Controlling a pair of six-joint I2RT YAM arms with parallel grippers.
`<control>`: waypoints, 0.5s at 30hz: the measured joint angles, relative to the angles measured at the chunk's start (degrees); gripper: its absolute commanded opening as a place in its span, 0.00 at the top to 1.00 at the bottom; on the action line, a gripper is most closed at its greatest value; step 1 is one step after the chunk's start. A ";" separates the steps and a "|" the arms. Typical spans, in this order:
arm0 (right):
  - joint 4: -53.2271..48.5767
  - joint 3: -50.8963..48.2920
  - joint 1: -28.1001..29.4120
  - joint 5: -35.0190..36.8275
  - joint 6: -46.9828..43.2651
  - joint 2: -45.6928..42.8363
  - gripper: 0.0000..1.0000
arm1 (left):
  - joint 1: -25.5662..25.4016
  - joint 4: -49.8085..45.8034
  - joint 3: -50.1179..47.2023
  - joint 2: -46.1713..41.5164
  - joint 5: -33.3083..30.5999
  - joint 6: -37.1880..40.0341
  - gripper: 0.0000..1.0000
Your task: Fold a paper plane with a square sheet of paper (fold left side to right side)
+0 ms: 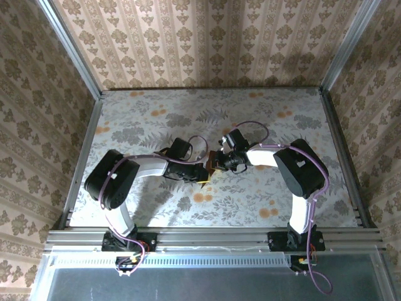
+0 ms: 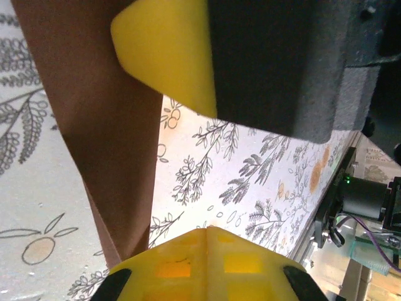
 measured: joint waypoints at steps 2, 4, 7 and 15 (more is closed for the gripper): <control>-0.13 0.13 0.00 -0.02 -0.02 0.11 1.00 | 0.00 -0.20 0.00 0.00 0.20 0.00 0.99; -0.33 0.26 0.00 -0.02 -0.15 0.11 1.00 | 0.00 -0.42 0.00 0.00 0.39 0.00 0.99; -0.61 0.42 0.00 0.00 -0.22 0.15 1.00 | 0.00 -0.70 0.00 0.00 0.68 0.02 0.99; -1.25 0.76 0.00 0.04 -0.48 0.26 1.00 | 0.00 -1.25 -0.31 0.00 0.81 0.04 0.99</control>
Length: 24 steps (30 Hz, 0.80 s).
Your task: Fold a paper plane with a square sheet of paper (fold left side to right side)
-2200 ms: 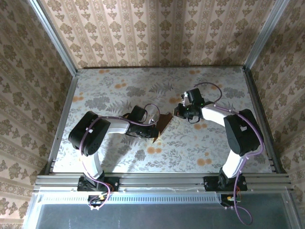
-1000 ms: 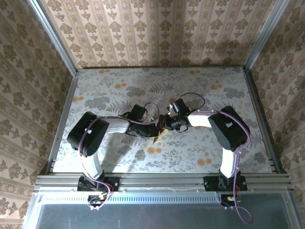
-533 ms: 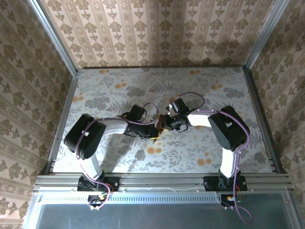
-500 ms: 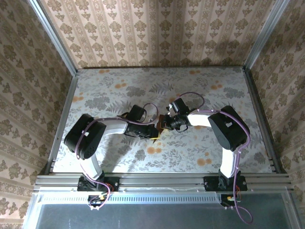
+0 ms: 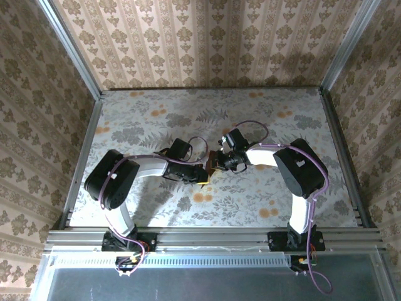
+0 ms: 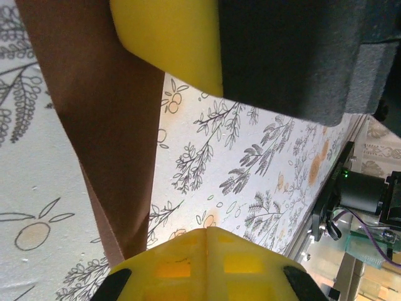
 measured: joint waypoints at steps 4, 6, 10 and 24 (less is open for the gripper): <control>-0.39 0.13 0.09 0.22 -0.22 0.02 1.00 | -0.04 -0.59 -0.42 0.00 -0.02 0.00 0.99; -0.42 0.13 0.09 0.22 -0.55 0.02 1.00 | -0.04 -0.92 -0.44 0.00 -0.02 0.02 0.99; -0.42 0.15 0.09 0.24 -0.70 0.04 1.00 | -0.04 -1.38 -0.46 0.00 -0.02 0.09 0.99; -1.05 0.52 0.26 0.46 -1.01 0.17 1.00 | -0.04 -1.57 -0.85 0.02 -0.28 0.63 0.99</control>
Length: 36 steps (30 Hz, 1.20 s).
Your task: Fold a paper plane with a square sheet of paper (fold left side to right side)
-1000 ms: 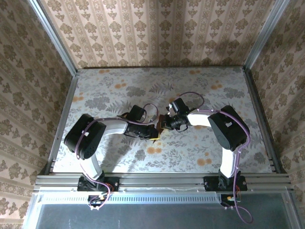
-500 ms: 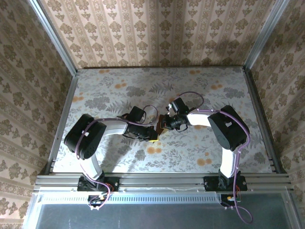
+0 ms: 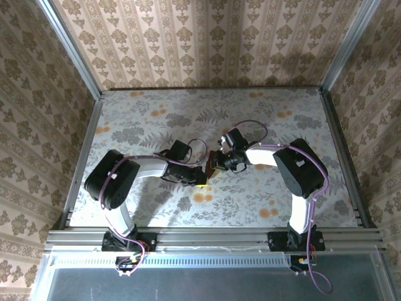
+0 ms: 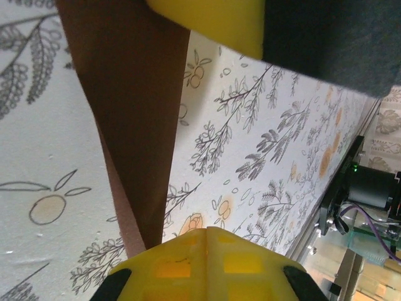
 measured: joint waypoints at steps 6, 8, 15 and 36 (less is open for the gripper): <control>-0.46 0.26 0.11 0.37 0.00 0.00 1.00 | 0.00 0.07 -0.35 0.87 0.00 0.07 0.99; -0.63 0.31 0.11 0.39 0.00 0.00 1.00 | 0.00 0.07 -0.37 0.98 0.00 0.07 0.99; -0.90 0.50 0.20 0.59 -0.02 0.09 1.00 | 0.00 0.46 -1.01 0.98 -0.17 0.24 0.99; -2.82 1.73 0.33 0.92 -1.09 0.46 1.00 | 0.00 3.41 -5.81 -1.62 -0.35 0.24 1.00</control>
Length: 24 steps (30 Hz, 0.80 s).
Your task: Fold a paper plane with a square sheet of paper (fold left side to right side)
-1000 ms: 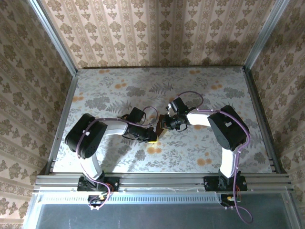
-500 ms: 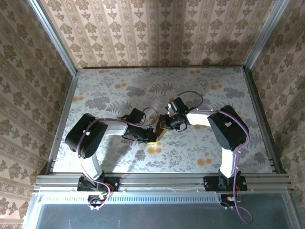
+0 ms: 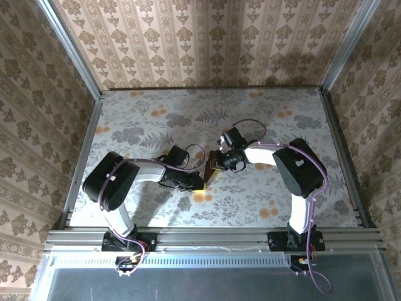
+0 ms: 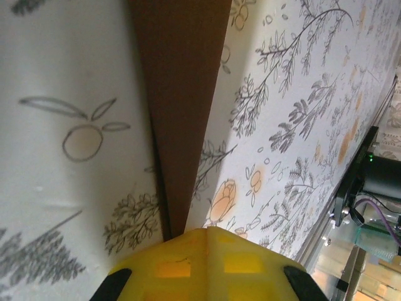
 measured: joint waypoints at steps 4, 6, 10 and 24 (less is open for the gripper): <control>-0.04 0.00 0.00 0.00 -0.37 0.00 1.00 | 0.00 -0.07 -1.64 -1.62 -0.02 -0.02 1.00; -0.04 0.00 0.00 -0.02 -0.42 0.00 1.00 | 0.09 -0.55 -1.73 -2.49 0.02 -0.02 1.00; -0.02 0.00 0.00 -0.02 -0.42 0.00 1.00 | 0.63 -1.49 -1.33 -4.70 0.37 0.04 1.00; 0.00 0.00 0.04 -0.02 -0.39 -0.04 1.00 | 1.31 -3.39 8.07 1.97 0.59 2.82 1.00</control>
